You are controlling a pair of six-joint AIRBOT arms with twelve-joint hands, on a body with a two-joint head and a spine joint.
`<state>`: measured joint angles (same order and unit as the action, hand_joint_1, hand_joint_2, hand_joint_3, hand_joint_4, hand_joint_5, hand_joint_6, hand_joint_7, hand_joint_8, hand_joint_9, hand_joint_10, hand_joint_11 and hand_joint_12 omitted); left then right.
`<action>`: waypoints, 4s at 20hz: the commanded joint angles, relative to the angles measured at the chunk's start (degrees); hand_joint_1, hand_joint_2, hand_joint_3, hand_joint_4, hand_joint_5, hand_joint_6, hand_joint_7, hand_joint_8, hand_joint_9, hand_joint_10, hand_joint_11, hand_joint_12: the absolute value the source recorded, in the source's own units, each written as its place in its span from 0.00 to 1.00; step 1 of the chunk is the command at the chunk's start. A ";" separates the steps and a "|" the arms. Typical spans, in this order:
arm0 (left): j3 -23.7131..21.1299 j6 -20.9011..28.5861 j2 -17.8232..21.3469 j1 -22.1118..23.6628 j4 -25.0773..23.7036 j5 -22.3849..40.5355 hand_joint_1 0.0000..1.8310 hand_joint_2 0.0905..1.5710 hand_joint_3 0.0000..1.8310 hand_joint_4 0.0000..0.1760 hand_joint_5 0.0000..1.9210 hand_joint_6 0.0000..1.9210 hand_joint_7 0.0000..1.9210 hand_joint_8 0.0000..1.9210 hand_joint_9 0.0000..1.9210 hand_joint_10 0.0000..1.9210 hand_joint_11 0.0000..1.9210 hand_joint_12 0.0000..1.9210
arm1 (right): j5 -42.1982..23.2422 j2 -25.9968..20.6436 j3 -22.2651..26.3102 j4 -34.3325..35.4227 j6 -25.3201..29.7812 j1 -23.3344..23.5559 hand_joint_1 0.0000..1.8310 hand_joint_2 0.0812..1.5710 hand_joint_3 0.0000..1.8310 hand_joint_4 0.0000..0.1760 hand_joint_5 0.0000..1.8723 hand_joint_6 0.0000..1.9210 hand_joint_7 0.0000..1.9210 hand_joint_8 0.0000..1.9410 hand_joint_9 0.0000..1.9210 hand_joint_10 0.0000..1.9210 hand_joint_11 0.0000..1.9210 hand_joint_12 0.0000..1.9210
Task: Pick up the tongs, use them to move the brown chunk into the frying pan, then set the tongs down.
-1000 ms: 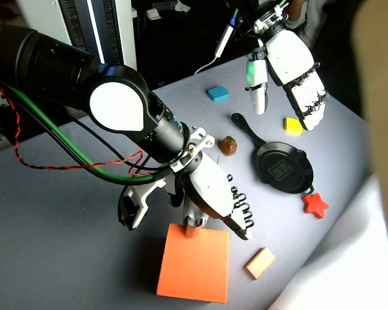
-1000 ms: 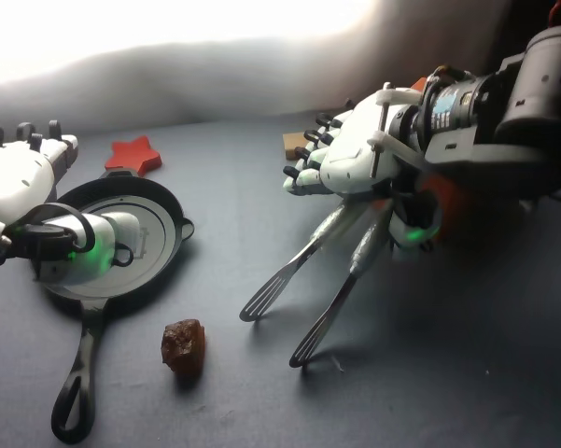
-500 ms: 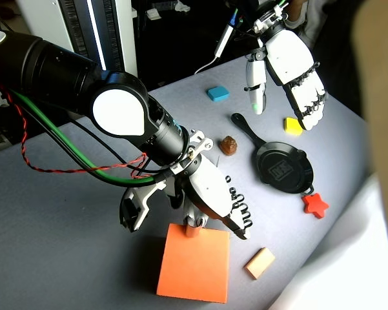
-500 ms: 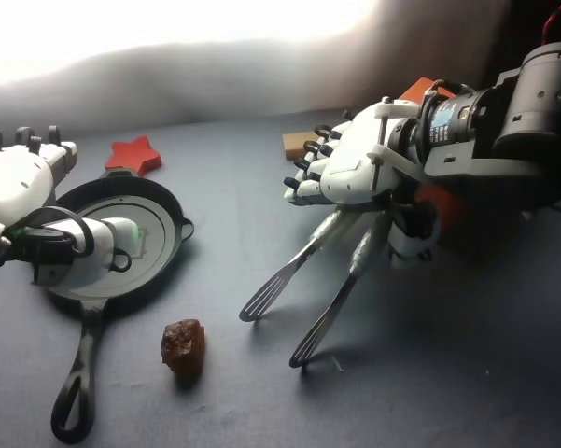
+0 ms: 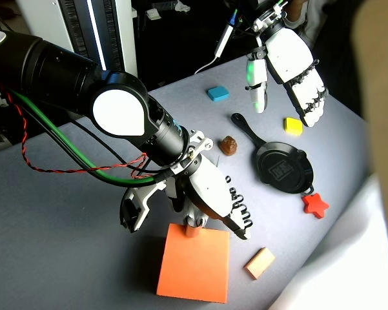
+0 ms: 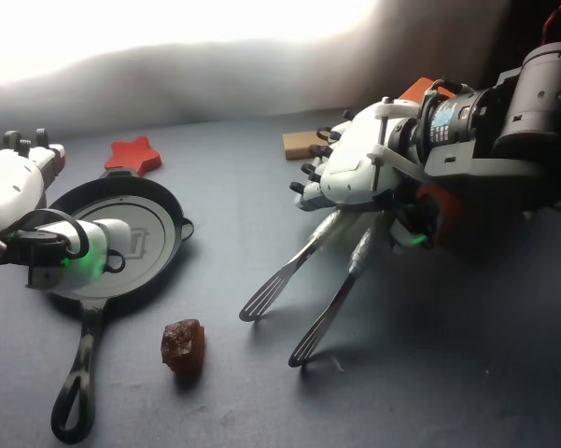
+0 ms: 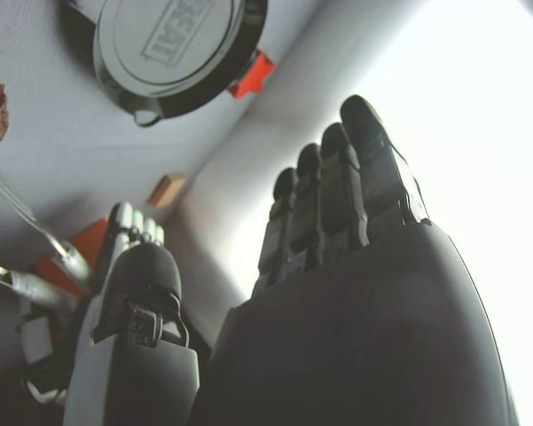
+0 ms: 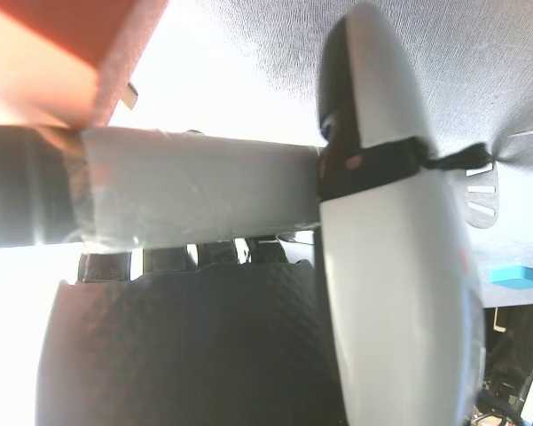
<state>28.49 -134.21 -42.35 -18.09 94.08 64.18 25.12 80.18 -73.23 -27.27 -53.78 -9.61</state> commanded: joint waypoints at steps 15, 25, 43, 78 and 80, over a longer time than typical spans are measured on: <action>-0.74 0.32 0.19 0.38 -2.99 4.18 0.08 0.83 0.00 0.00 0.03 0.00 0.06 0.00 0.07 0.00 0.00 0.30 | -1.62 -2.03 3.38 -1.44 1.58 7.13 0.59 0.78 0.00 0.00 0.39 0.71 0.53 0.05 0.40 0.34 0.22 0.79; -0.74 2.11 0.19 0.39 -2.26 9.87 0.09 0.82 0.00 0.00 0.04 0.00 0.07 0.00 0.07 0.00 0.00 0.31 | 16.38 -8.47 21.02 -43.66 52.86 8.13 0.59 0.78 0.00 0.00 0.39 0.70 0.53 0.05 0.39 0.36 0.21 0.81; -5.61 6.34 0.00 0.48 5.46 32.91 0.06 0.83 0.00 0.00 0.03 0.00 0.06 0.00 0.07 0.00 0.00 0.33 | 37.77 2.82 27.48 -49.86 80.86 4.33 0.59 0.78 0.00 0.00 0.33 0.29 0.46 0.04 0.30 0.40 0.10 0.83; -6.82 7.71 -0.72 0.31 8.27 34.04 0.05 0.83 0.00 0.00 0.03 0.00 0.07 0.00 0.07 0.00 0.00 0.34 | 33.92 4.26 26.04 -54.80 81.50 -4.82 0.59 0.76 0.00 0.00 0.38 0.21 0.47 0.02 0.30 0.38 0.10 0.82; -6.87 7.61 -0.72 0.39 8.22 34.04 0.05 0.83 0.00 0.01 0.03 0.00 0.07 0.00 0.07 0.00 0.00 0.33 | 33.47 4.25 25.81 -54.82 81.43 -5.04 0.60 0.75 0.00 0.00 0.38 0.20 0.47 0.02 0.31 0.37 0.11 0.81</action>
<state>21.69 -126.30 -43.35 -18.02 107.18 94.59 58.50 84.64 -47.40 -77.76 27.92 -14.85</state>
